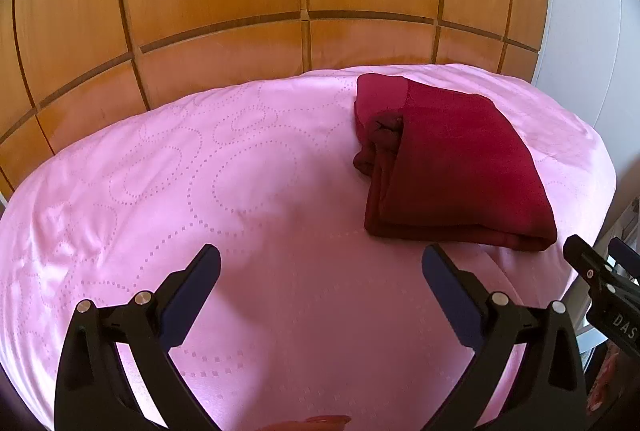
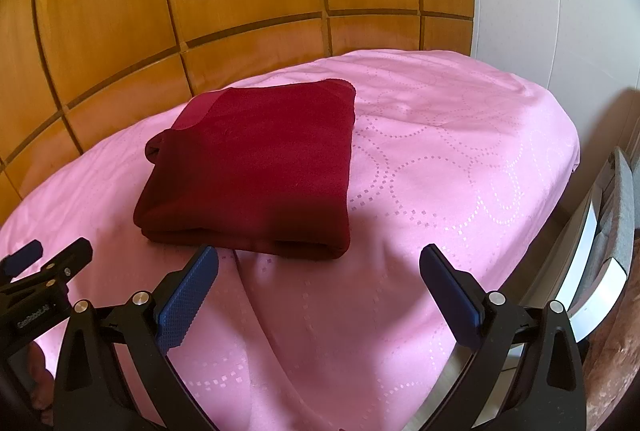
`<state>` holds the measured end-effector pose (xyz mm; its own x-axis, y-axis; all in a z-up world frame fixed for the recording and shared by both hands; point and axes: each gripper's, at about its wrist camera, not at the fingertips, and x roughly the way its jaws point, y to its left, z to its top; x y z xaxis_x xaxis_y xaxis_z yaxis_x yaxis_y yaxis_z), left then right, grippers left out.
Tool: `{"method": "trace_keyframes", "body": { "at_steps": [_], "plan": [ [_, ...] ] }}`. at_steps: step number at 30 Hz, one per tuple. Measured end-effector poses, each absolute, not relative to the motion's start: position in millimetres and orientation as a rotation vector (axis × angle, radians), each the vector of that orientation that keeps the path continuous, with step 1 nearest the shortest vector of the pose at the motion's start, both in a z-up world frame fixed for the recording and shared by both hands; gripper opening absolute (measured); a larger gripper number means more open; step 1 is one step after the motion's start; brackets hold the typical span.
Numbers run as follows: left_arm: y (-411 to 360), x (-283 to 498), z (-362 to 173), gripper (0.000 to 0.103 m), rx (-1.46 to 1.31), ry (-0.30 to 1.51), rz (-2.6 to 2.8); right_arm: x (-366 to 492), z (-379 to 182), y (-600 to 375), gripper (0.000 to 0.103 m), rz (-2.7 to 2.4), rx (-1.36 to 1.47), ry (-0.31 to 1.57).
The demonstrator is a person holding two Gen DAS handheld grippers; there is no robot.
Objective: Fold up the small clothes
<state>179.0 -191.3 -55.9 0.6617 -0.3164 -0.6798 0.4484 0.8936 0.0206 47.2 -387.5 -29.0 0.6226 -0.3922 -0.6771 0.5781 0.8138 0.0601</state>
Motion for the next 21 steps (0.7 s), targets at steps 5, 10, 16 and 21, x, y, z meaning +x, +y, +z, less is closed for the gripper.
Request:
{"method": "trace_keyframes", "body": {
  "at_steps": [5,10,16,21],
  "plan": [
    [-191.5,178.5,-56.3,0.101,0.195,0.728,-0.437,47.1,-29.0,-386.2,0.099,-0.564,0.283,0.703],
    [-191.9,177.9,-57.0,0.101,0.196,0.730,-0.438,47.4,-29.3,-386.9,0.099,-0.563,0.286,0.705],
    [-191.3,179.4,-58.1,0.101,0.195,0.744,-0.440,48.4,-29.4,-386.9,0.099,-0.558,0.283,0.707],
    [-191.4,178.7,-58.6,0.101,0.194,0.751,-0.448,48.6,-29.5,-387.0,0.099,-0.558,0.285,0.707]
  ]
}}
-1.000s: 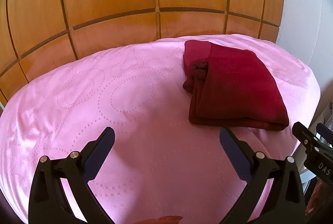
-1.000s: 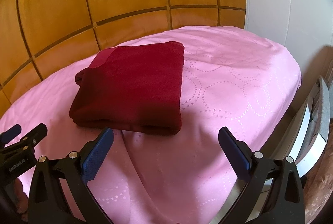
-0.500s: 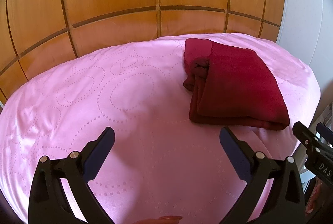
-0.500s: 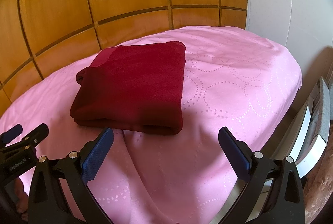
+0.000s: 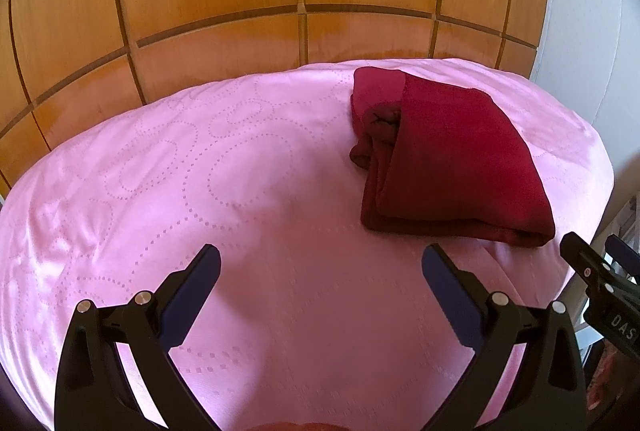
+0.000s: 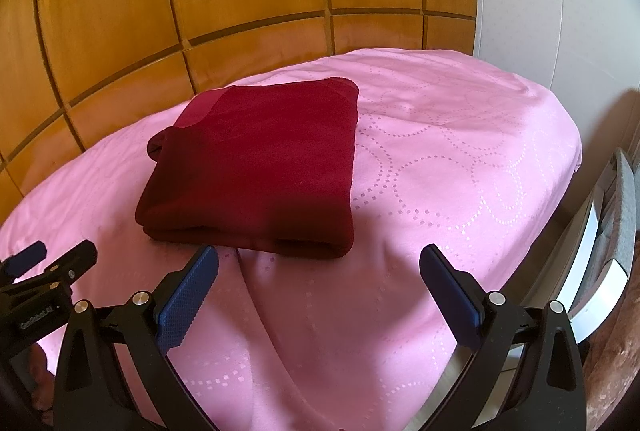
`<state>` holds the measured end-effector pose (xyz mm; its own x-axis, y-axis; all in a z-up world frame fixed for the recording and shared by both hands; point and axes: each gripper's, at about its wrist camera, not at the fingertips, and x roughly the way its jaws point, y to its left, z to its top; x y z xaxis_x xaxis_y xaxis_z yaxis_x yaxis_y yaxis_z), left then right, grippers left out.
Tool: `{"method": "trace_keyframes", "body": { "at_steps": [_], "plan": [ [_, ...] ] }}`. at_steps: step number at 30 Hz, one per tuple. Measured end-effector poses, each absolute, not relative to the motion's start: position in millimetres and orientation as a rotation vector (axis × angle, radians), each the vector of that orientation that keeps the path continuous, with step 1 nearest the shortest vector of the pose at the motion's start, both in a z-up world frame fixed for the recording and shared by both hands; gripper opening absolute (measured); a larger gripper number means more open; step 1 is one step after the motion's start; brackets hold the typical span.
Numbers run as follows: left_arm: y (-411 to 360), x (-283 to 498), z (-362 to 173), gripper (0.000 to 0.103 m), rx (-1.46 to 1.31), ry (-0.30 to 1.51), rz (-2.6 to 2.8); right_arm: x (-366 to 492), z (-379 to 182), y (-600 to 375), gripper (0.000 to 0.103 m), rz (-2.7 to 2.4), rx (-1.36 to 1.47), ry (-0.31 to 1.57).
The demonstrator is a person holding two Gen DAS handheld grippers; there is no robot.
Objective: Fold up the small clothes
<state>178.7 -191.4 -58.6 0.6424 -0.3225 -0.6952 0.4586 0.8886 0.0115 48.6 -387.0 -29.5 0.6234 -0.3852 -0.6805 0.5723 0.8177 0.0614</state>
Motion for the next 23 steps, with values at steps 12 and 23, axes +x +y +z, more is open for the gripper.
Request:
{"method": "trace_keyframes", "body": {
  "at_steps": [12,23],
  "plan": [
    [-193.4,173.9,-58.3,0.101,0.208,0.732,-0.460,48.7,-29.7,-386.8,0.099,-0.556,0.284,0.710],
    [-173.5,204.1,-68.0,0.101,0.172,0.825,-0.433,54.3,-34.3,-389.3,0.099,-0.540,0.283,0.722]
  ]
}}
